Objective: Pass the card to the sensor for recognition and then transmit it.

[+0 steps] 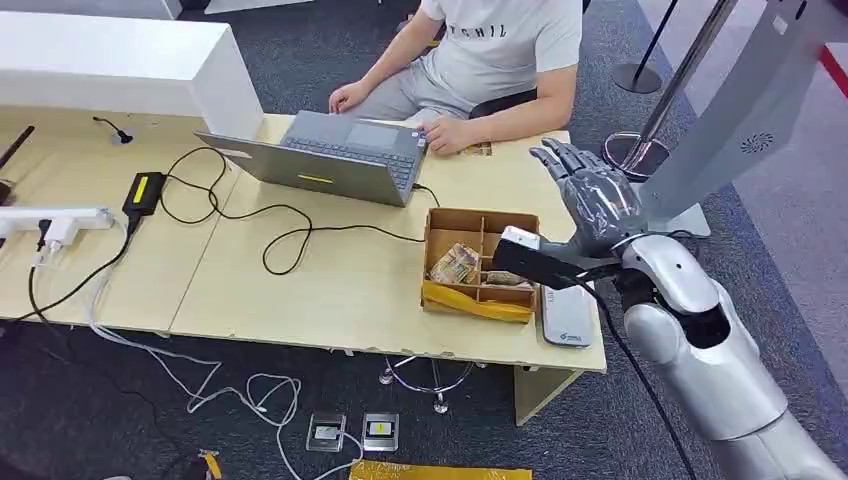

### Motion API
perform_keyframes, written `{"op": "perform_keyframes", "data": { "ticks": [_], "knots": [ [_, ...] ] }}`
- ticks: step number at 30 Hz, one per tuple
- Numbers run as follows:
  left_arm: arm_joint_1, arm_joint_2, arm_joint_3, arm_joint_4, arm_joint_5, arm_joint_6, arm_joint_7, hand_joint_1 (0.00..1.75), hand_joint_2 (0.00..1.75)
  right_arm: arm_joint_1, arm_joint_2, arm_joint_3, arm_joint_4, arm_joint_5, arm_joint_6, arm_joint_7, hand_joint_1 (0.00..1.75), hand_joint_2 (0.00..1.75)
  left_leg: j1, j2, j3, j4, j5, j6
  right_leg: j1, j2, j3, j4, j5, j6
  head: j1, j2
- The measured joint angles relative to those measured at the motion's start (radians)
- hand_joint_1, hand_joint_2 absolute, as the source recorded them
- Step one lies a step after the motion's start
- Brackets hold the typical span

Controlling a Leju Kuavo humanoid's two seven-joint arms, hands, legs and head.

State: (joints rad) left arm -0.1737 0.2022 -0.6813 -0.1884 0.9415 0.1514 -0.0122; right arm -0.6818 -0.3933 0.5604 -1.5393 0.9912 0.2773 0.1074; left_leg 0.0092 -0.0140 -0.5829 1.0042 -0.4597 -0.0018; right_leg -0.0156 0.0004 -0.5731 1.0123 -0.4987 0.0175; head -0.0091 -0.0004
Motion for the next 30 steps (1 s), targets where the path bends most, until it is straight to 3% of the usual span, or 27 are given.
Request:
{"op": "perform_keyframes", "data": {
  "ticks": [3,4,16,30],
  "knots": [
    [-0.007,-0.001,0.0,0.0,-0.014,-0.005,0.022,0.0,0.0,0.026,0.014,-0.005,0.002,-0.113,0.029,0.18,0.0,1.75,0.0,-0.002,0.0,0.0,0.0,0.0,0.0,-0.002,0.001,0.0,0.0,0.0,0.001,0.0],
    [-0.009,-0.002,-0.001,-0.001,-0.019,-0.005,0.028,0.0,0.0,0.042,0.021,-0.005,0.005,-0.123,0.021,0.203,0.0,1.75,0.0,-0.002,0.0,0.0,0.0,0.0,0.0,-0.002,0.0,0.0,0.0,0.0,0.0,0.0],
    [-0.03,-0.002,-0.024,-0.003,-0.029,-0.005,0.041,0.0,0.0,0.111,0.062,-0.004,0.02,-0.185,-0.001,0.26,0.0,1.75,0.0,-0.001,-0.001,0.0,0.0,-0.001,0.0,-0.001,0.0,0.0,0.0,0.0,0.0,0.0],
    [-0.036,-0.009,-0.034,-0.003,-0.032,0.0,0.042,0.0,0.0,0.17,0.091,-0.003,0.02,-0.195,-0.035,0.268,0.0,1.75,0.0,-0.001,-0.001,0.0,0.0,-0.001,0.0,-0.001,0.0,0.0,0.0,0.0,0.0,0.0]
  ]
}}
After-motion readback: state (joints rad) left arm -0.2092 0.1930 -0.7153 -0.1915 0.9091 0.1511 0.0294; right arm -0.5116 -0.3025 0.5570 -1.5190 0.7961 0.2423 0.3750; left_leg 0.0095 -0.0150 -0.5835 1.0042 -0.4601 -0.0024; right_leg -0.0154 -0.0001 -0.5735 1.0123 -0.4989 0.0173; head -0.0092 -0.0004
